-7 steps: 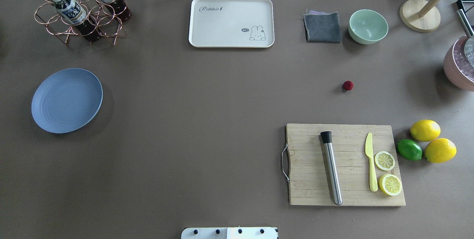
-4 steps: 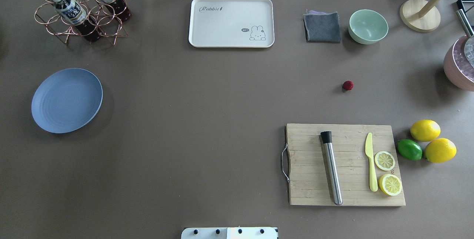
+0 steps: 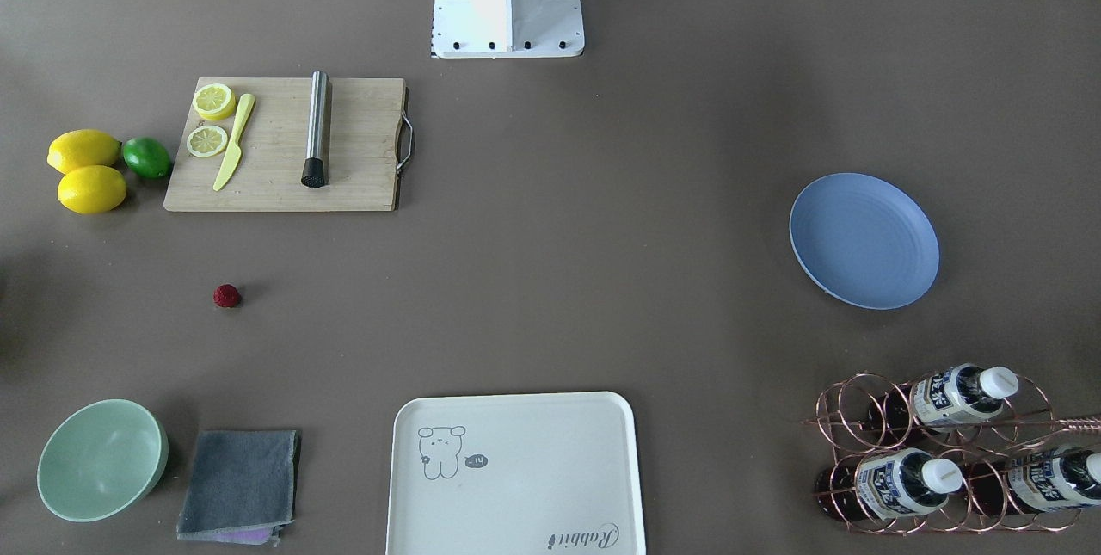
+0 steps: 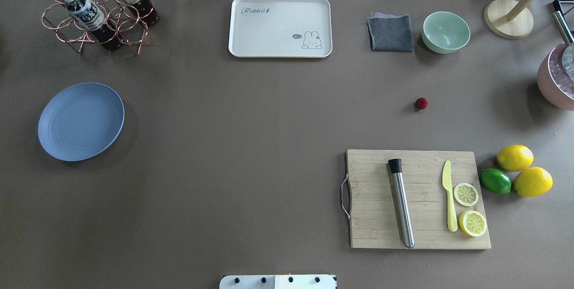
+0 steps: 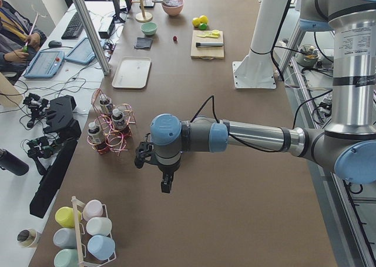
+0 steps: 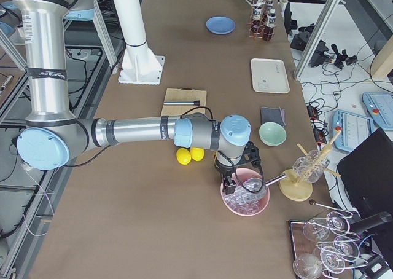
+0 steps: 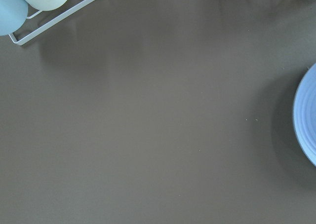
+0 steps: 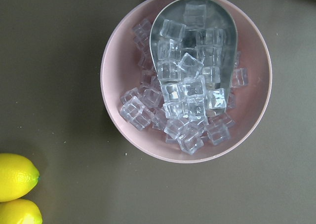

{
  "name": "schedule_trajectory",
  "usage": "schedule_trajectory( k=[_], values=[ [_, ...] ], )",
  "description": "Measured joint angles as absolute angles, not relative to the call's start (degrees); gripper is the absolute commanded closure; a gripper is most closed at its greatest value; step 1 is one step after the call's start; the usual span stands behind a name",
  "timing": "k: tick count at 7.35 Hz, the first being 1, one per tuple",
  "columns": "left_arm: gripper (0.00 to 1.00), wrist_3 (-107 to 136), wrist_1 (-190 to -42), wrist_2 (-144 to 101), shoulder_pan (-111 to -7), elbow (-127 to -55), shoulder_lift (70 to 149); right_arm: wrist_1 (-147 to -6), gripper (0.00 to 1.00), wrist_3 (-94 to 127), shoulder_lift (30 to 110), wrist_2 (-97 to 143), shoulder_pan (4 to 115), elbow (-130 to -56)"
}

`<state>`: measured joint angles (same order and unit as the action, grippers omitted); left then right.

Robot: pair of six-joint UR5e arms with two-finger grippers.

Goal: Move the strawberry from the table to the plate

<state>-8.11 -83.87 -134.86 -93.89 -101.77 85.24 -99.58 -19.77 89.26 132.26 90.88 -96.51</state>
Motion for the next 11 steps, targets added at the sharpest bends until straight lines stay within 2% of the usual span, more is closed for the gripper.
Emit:
schedule_trajectory(
  k=[11],
  values=[
    [0.03,-11.39,-85.06,-134.75,-97.73,-103.18,82.46,-98.6,0.0,-19.69,88.79,132.33,90.89,-96.39]
  ],
)
